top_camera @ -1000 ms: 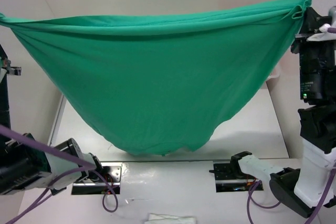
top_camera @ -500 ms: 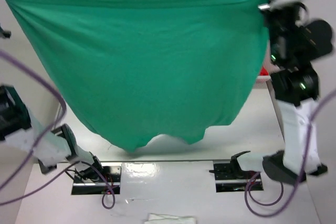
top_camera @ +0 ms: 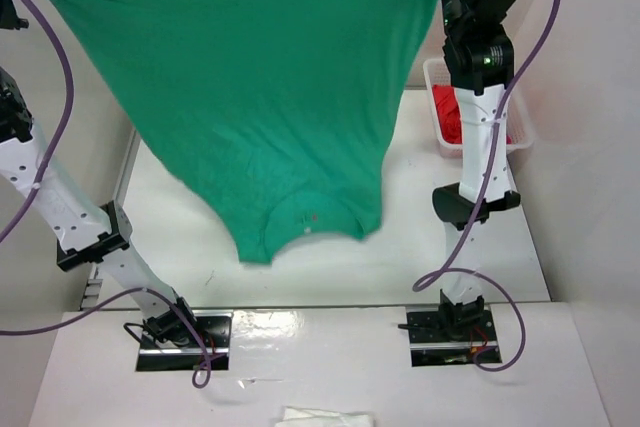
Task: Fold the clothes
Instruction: Flatten the tank top out
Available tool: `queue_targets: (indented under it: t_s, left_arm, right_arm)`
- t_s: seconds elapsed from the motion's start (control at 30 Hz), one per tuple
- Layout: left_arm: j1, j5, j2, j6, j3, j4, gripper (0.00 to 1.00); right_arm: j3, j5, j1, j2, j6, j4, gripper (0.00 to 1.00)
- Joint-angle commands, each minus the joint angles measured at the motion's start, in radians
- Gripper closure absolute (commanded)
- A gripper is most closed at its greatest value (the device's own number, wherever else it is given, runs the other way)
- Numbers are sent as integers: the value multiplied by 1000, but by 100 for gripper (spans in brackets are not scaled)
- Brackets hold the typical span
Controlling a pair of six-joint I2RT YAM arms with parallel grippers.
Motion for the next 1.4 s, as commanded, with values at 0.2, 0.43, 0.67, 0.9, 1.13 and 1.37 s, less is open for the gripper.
queue_targets:
  t_s: [0.2, 0.43, 0.67, 0.9, 1.13, 1.37]
  left_arm:
    - [13, -41, -18, -50, 27, 207, 100]
    - [13, -9, -93, -50, 36, 186, 100]
    - [13, 160, -104, 39, 36, -122, 98]
    - [26, 229, -24, 203, 36, -415, 100]
    - [40, 163, -174, 145, 36, -251, 100]
    - [40, 91, -307, 49, 36, -156, 100]
  right_arm:
    - [106, 42, -73, -27, 85, 81, 100]
    - [106, -20, -82, -117, 99, 43, 100]
    - [106, -214, -103, -142, 25, -371, 100]
    - [106, -425, -181, -104, 25, -744, 100]
    - [106, -489, -245, -265, 87, -584, 100]
    - [106, -480, -245, -433, 120, -496, 100]
